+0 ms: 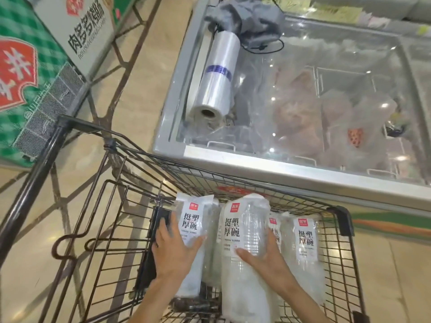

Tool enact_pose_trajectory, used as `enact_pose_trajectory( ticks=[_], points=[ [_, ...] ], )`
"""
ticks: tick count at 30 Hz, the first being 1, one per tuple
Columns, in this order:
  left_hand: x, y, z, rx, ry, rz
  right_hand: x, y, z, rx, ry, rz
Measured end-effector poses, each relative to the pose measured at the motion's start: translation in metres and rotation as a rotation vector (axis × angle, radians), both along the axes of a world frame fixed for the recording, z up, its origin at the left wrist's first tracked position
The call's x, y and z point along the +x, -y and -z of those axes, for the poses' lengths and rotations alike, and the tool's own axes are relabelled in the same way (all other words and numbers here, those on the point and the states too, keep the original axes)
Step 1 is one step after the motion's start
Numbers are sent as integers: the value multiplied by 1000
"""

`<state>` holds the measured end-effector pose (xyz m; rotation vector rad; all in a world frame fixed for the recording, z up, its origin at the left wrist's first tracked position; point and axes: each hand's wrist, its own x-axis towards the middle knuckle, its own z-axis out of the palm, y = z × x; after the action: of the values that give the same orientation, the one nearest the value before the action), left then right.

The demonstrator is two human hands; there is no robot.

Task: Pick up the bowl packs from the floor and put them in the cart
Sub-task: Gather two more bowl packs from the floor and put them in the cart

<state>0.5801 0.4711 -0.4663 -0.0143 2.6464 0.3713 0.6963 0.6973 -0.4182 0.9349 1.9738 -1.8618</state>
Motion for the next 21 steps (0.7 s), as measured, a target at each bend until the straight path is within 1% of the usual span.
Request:
enact_pose_trajectory(
  ticks=[4,7,10,13,15,17,19,21],
  points=[
    [-1,24,-14,-23,-216,266,-26,15,14,-11,58,33],
    [-4,41,-9,-86,-266,418,-39,20,32,-92,76,57],
    [-7,53,-3,-104,-291,451,-42,25,49,-142,94,71],
    [-9,57,2,-130,-296,441,-43,24,64,-45,118,94],
    [-11,58,4,-155,-297,457,-40,19,79,3,115,66],
    [-12,58,3,-174,-298,481,-41,17,73,29,136,49],
    [-16,56,-5,-166,-316,492,-44,15,51,79,122,20],
    [-21,52,-19,-165,-332,537,-42,10,30,186,140,-17]
  ],
)
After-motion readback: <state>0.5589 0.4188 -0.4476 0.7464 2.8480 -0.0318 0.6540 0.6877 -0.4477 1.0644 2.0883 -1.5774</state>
